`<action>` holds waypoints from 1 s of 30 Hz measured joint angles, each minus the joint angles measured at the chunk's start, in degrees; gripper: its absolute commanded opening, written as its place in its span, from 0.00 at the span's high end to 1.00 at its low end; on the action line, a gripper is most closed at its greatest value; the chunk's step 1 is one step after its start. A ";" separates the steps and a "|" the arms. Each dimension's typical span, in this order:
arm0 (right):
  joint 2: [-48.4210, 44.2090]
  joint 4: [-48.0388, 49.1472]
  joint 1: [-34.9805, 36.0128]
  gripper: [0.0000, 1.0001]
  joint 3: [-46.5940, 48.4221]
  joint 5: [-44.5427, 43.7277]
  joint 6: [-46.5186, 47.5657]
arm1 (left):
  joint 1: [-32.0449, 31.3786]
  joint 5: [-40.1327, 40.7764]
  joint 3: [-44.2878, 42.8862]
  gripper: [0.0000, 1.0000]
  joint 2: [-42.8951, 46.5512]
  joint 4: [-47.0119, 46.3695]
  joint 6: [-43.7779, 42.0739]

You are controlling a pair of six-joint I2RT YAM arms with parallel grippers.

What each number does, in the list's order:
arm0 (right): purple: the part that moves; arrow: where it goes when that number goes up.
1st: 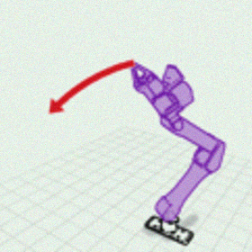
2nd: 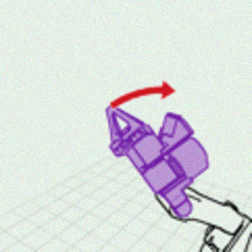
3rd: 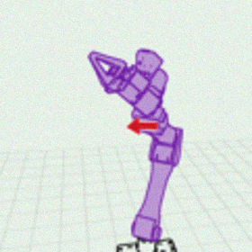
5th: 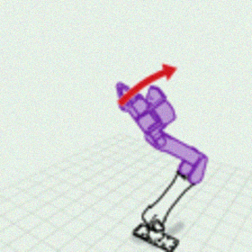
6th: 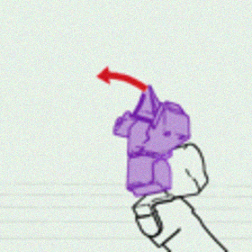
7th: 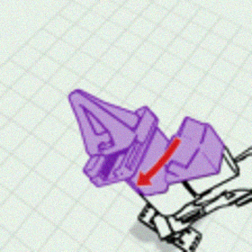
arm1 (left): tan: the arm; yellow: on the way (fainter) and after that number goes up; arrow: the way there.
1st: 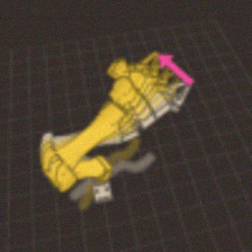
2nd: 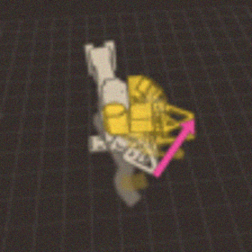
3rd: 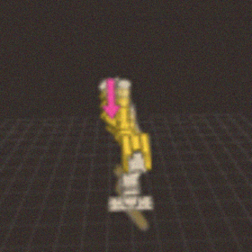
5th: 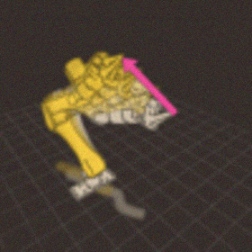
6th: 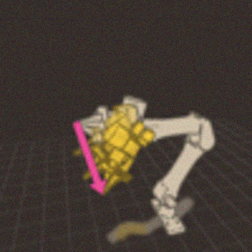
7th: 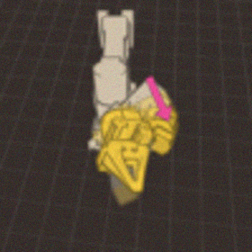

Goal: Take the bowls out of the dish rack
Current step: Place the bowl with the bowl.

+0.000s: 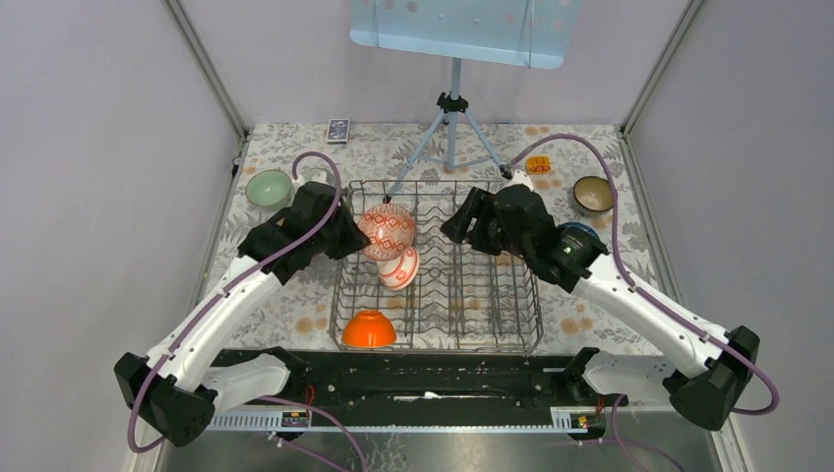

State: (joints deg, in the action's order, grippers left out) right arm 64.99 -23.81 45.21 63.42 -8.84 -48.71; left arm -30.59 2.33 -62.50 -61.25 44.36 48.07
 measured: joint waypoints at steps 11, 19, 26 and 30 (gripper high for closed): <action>10.10 -1.20 2.47 0.42 10.56 3.26 0.39 | -7.43 5.49 -0.96 1.00 -4.76 5.64 6.36; 15.58 -5.27 4.09 0.44 15.15 2.34 5.57 | -9.73 9.33 -4.04 1.00 -7.15 7.50 8.44; 17.86 -7.32 4.42 0.49 15.52 2.36 8.48 | -11.56 11.19 -4.31 1.00 -8.28 7.87 9.40; 18.53 -7.63 4.42 0.53 15.52 2.38 9.51 | -12.15 11.63 -4.66 1.00 -8.35 8.35 9.57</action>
State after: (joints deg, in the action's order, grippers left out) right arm 83.53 -31.44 49.63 78.94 -6.46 -39.20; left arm -42.74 13.96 -67.16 -69.60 52.71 57.65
